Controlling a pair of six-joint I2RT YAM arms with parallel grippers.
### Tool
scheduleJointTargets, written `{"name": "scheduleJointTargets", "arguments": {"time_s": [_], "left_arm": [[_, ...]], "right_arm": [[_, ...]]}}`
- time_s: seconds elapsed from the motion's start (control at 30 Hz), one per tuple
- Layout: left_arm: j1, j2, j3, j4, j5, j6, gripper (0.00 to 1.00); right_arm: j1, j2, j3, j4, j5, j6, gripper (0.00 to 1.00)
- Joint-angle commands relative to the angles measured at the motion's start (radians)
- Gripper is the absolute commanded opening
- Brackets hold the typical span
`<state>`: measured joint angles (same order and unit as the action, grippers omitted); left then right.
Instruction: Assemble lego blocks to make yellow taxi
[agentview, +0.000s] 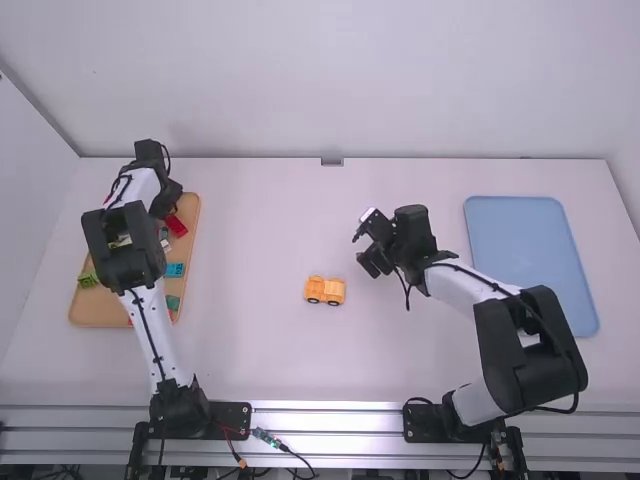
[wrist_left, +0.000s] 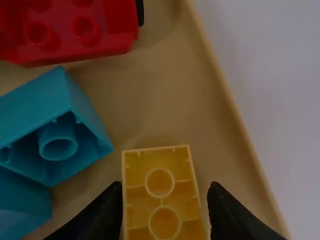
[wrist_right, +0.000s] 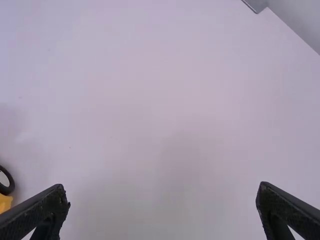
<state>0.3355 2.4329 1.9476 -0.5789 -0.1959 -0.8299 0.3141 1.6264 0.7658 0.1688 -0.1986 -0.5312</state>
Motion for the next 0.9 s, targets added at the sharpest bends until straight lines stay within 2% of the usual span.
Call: {"name": "scheduleJointTargets", "arguments": {"time_s": [0.0, 0.07, 0.23, 0.4, 0.6, 0.7, 0.87], "left_arm": [[-0.002, 0.002, -0.015, -0.017, 0.019, -0.011, 0.41], [-0.001, 0.002, -0.015, -0.022, 0.021, -0.011, 0.41], [0.007, 0.002, -0.015, -0.074, 0.03, -0.117, 0.58], [0.008, 0.002, -0.015, -0.071, 0.031, -0.112, 0.57], [0.006, 0.002, -0.015, -0.05, 0.031, -0.069, 0.47], [0.001, 0.0, -0.015, -0.042, 0.03, -0.051, 0.48], [0.0, -0.005, -0.015, -0.043, 0.031, -0.052, 0.67]], "right_arm": [[0.002, -0.025, 0.013, 0.0, 0.01, -0.004, 0.99], [-0.002, -0.025, 0.013, 0.0, 0.009, -0.004, 0.99], [-0.004, -0.025, 0.013, 0.0, 0.009, -0.004, 0.99], [-0.008, -0.025, 0.013, -0.001, 0.009, -0.004, 0.99], [-0.008, -0.025, 0.013, 0.0, 0.009, -0.004, 0.99], [-0.005, -0.025, 0.013, 0.0, 0.009, -0.004, 0.99], [-0.005, -0.025, 0.013, 0.001, 0.009, -0.004, 0.99]]}}
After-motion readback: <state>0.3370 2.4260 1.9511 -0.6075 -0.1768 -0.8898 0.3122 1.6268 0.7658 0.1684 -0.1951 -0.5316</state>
